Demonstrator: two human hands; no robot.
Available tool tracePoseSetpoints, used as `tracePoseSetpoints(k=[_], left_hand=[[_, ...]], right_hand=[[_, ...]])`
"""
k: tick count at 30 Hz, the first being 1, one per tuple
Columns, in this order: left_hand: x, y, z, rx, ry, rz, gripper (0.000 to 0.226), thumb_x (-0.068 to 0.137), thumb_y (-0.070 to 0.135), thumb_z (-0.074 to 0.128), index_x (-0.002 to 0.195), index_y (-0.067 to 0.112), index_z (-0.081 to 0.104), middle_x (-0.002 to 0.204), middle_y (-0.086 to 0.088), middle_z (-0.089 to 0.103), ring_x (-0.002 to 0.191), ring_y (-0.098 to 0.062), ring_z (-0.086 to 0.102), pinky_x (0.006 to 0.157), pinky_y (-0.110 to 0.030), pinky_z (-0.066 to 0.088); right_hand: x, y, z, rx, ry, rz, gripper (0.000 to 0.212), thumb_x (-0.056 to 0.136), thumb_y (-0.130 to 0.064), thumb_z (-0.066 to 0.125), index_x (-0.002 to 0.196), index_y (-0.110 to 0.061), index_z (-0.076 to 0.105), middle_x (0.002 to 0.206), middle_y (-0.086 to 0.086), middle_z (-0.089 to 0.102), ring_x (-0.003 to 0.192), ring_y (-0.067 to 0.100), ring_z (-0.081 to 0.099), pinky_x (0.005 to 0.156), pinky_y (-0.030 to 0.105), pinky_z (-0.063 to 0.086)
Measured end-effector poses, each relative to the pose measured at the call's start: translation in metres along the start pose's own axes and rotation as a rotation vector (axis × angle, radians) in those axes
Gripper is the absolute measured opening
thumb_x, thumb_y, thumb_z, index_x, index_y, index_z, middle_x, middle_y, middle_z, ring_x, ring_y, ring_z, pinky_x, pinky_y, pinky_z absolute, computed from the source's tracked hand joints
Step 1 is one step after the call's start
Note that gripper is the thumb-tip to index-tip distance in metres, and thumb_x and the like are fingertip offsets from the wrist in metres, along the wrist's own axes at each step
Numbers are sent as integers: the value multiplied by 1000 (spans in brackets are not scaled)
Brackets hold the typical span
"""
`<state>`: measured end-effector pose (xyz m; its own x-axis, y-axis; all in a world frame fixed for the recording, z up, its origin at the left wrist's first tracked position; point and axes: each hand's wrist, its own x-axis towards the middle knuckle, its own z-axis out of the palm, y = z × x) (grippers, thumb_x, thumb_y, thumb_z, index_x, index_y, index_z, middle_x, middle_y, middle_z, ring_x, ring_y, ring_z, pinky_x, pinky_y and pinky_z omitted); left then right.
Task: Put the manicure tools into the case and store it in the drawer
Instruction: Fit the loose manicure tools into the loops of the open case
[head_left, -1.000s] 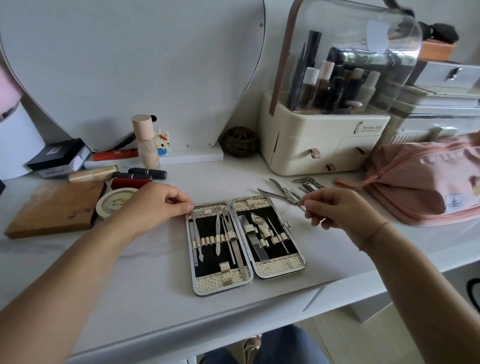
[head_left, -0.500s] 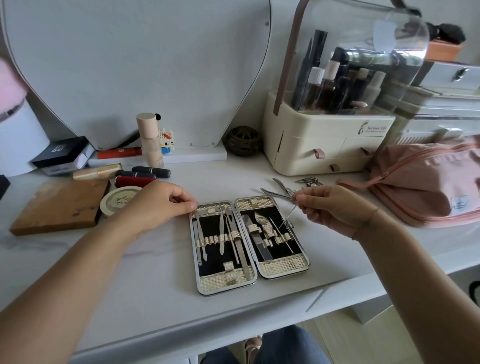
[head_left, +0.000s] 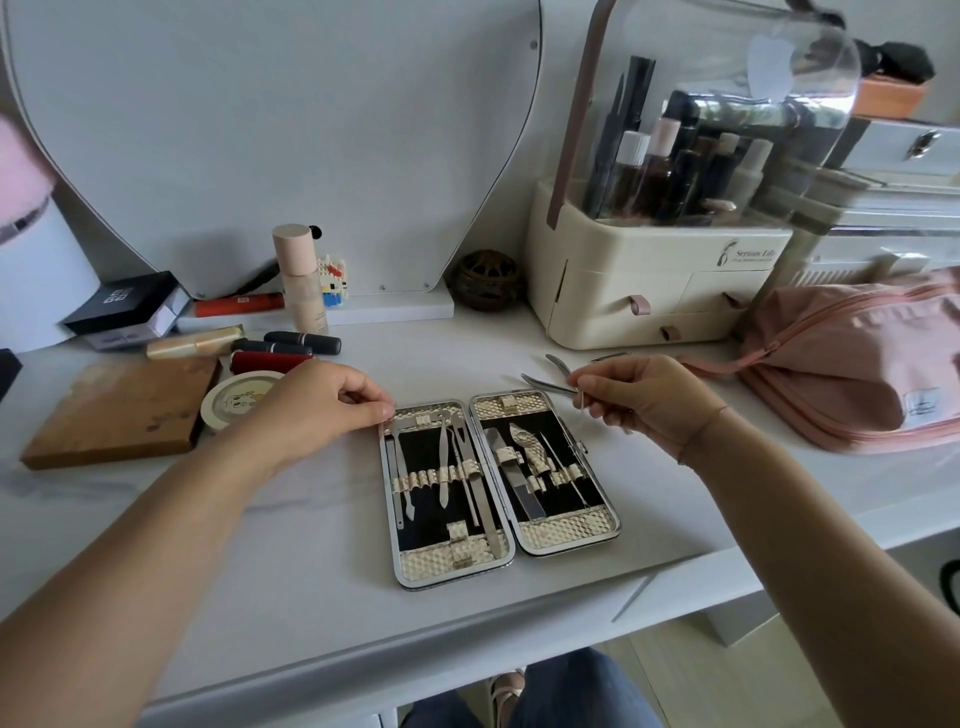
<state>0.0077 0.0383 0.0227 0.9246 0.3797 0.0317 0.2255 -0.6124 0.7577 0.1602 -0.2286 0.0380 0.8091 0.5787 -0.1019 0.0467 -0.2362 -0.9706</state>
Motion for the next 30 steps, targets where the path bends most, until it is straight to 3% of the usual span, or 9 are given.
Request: tracePoseSetpoints(k=[6,13,16,21,24,27,30], left_hand=[[2,-2,0,-11,-1,1,6,78,19,73,81,24,74,82,6,73,85,-12,64,73,-17,42],[1,-1,1,-4,5,10,6,78,18,73,80,24,73,82,7,72,80,-8,61,71,-16,41],[1,0,1,9,12,9,5,78,19,73,80,24,74,81,9,71,80,-6,61,69,-15,40],[1,-2,1,16,15,6,5,78,21,74,80,25,74,80,10,71,81,-6,62,68,-16,40],[1,-2,1,24,19,11,4,78,21,74,79,25,74,79,10,72,83,-8,63,71,-17,42],[1,-2,1,30,22,12,5,78,21,73,80,25,74,80,9,72,83,-7,63,71,-16,42],[1,-2,1,22,22,13,5,78,20,74,79,25,74,79,9,71,82,-7,62,68,-15,40]], right_hand=[[0,-5,10,-62,16,-9,8,83,-1,63,89,2,68,59,2,66,41,0,53,38,9,33],[3,-1,17,-161,-37,-35,8,81,3,64,83,-4,65,54,-1,66,43,5,56,45,13,43],[2,-1,16,-255,-45,-74,7,78,-1,69,79,-7,68,60,2,68,50,7,58,51,15,46],[-4,5,15,-441,-82,-115,10,73,-11,76,74,-20,73,78,5,73,71,10,63,77,26,53],[-8,5,14,-461,-100,-144,11,75,-11,74,76,-22,72,75,-1,71,69,6,62,73,21,52],[-6,5,-1,-368,114,-202,8,77,-13,72,78,-21,72,66,-5,66,59,5,54,63,20,45],[-3,8,-26,-348,377,-212,9,77,-16,73,74,-25,71,69,0,68,62,7,56,66,26,47]])
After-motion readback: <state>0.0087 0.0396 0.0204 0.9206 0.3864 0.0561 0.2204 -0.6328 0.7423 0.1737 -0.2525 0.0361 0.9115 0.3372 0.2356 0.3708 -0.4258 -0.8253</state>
